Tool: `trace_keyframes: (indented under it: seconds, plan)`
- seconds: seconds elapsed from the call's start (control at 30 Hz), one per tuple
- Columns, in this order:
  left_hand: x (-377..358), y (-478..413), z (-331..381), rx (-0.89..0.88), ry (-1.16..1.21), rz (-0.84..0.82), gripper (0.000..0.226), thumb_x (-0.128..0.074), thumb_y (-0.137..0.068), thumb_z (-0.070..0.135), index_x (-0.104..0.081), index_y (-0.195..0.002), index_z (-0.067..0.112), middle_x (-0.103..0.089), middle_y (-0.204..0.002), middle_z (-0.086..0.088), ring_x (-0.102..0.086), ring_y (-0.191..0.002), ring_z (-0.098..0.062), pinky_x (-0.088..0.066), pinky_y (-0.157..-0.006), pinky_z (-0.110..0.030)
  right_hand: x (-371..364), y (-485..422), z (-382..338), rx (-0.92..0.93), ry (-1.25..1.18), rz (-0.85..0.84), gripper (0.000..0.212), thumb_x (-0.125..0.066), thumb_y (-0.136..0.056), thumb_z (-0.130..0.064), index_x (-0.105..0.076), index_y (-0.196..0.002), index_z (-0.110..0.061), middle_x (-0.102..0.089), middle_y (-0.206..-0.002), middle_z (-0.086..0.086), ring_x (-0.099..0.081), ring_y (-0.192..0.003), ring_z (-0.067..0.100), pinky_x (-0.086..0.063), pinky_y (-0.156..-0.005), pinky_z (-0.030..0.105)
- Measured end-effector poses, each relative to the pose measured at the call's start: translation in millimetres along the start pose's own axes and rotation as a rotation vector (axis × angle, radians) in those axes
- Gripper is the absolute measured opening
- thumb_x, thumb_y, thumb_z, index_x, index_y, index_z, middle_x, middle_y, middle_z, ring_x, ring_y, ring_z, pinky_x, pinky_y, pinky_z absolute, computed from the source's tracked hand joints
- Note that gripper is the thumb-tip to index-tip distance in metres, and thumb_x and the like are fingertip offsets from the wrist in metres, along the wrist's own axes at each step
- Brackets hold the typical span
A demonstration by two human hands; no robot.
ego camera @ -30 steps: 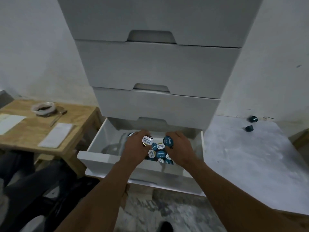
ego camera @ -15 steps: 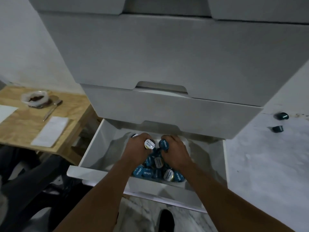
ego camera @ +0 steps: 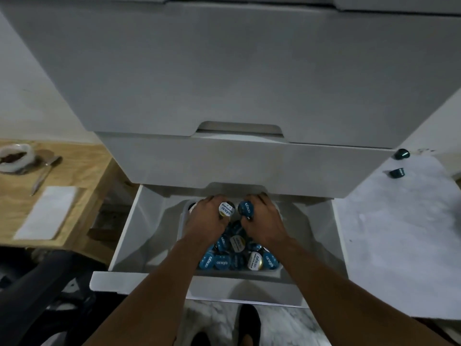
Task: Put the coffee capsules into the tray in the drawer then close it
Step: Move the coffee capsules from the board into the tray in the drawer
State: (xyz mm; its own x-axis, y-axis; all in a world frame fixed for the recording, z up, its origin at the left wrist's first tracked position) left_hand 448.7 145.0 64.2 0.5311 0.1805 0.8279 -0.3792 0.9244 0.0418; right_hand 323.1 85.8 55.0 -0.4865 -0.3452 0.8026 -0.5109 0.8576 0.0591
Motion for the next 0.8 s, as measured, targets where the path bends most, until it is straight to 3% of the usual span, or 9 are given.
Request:
trace_keyframes:
  seconds: [0.3,0.8]
  plan:
    - [-1,-11,-6,-0.085,-0.121,0.006,0.042,-0.07,-0.078,0.02,-0.061,-0.118,0.023,-0.063,-0.117,-0.002,-0.052,-0.111,-0.022,-0.046,-0.093,-0.035,-1,-3,-5,0.024,0.105,0.028,0.042,-0.066,-0.079,-0.012,-0.057,-0.12,-0.007,-0.056,-0.122,0.012,-0.057,-0.107,0.027,-0.046,-0.093,0.032]
    - [-11,-18,-14,-0.117,-0.154,0.003,0.033,-0.068,-0.079,0.015,-0.062,-0.111,0.02,-0.065,-0.112,-0.003,-0.052,-0.106,-0.025,-0.047,-0.088,-0.038,-11,-11,0,-0.008,0.189,0.031,0.026,-0.065,-0.082,-0.018,-0.06,-0.106,-0.012,-0.062,-0.11,0.008,-0.056,-0.1,0.026,-0.043,-0.082,0.03]
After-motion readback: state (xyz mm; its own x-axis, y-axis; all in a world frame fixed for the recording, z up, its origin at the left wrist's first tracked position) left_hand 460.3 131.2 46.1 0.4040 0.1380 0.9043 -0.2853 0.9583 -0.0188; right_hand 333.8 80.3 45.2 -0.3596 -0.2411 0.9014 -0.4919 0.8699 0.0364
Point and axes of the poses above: each hand's wrist, its own y-axis away from the middle knuckle, its own x-axis out of the back of the hand, z = x × y, the point moved 7 cm from there along -y, towards the middle knuckle
